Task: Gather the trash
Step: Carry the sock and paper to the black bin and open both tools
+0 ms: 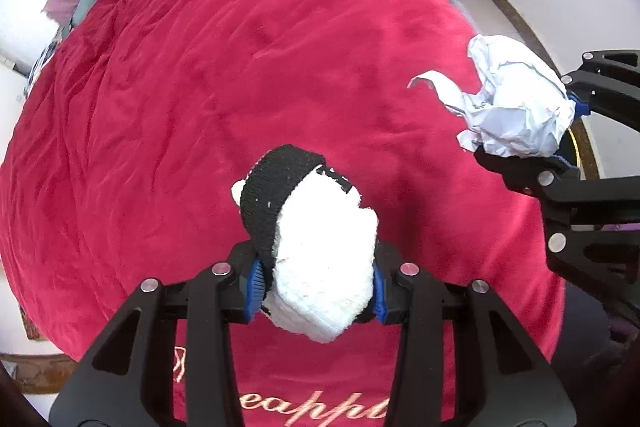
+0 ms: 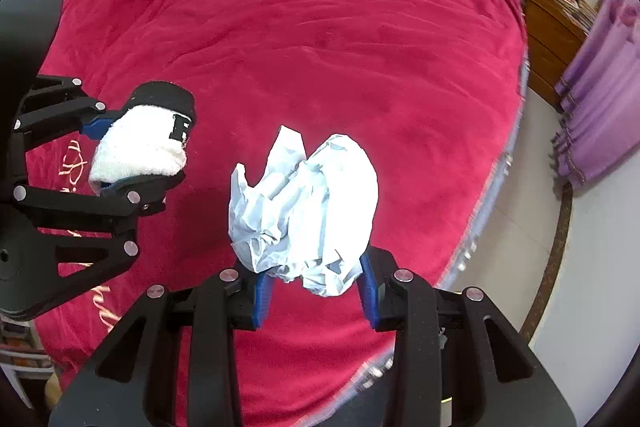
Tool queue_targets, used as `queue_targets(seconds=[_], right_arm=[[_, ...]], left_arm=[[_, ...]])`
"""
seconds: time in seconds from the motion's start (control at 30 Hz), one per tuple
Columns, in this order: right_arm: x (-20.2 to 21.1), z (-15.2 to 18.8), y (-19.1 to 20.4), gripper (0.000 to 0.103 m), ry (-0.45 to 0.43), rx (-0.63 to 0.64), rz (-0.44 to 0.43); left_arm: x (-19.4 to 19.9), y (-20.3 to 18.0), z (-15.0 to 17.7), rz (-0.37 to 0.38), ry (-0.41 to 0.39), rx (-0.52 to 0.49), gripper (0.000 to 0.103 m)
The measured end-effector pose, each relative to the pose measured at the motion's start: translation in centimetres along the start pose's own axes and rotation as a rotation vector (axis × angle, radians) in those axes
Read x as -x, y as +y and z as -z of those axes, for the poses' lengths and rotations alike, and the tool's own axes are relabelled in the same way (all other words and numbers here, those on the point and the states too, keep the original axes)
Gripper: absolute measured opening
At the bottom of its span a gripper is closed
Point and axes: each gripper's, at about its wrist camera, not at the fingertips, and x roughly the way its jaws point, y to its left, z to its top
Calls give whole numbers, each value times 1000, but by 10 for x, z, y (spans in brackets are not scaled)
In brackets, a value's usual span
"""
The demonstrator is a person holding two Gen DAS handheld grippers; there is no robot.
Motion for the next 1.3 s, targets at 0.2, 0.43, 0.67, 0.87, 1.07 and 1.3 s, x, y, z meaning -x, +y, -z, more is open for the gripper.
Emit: queue_targets(seconds=[0.2,0.43,0.67,0.87,1.07,1.3], right_arm=[[23,31,-36,33,-14,-59,24],[46,71,-84,33,-21,-142,65],[63,105,-126,34,-23,-216,106],[76,140,-165,34,-21,-296,151],[83,170,-196,34,-13,-360,172],[82,199,-233,35,12,-428,204]], left_arm=[[14,-44,-15,17,-14,-58,41],[27,-98,-35,51,-34,-126,41],[32,-147,-52,89,-42,-189,41],[25,-186,-70,125,-26,-237,43],[12,-227,-87,191,-5,-270,43],[-12,-273,-105,239,44,-271,65]])
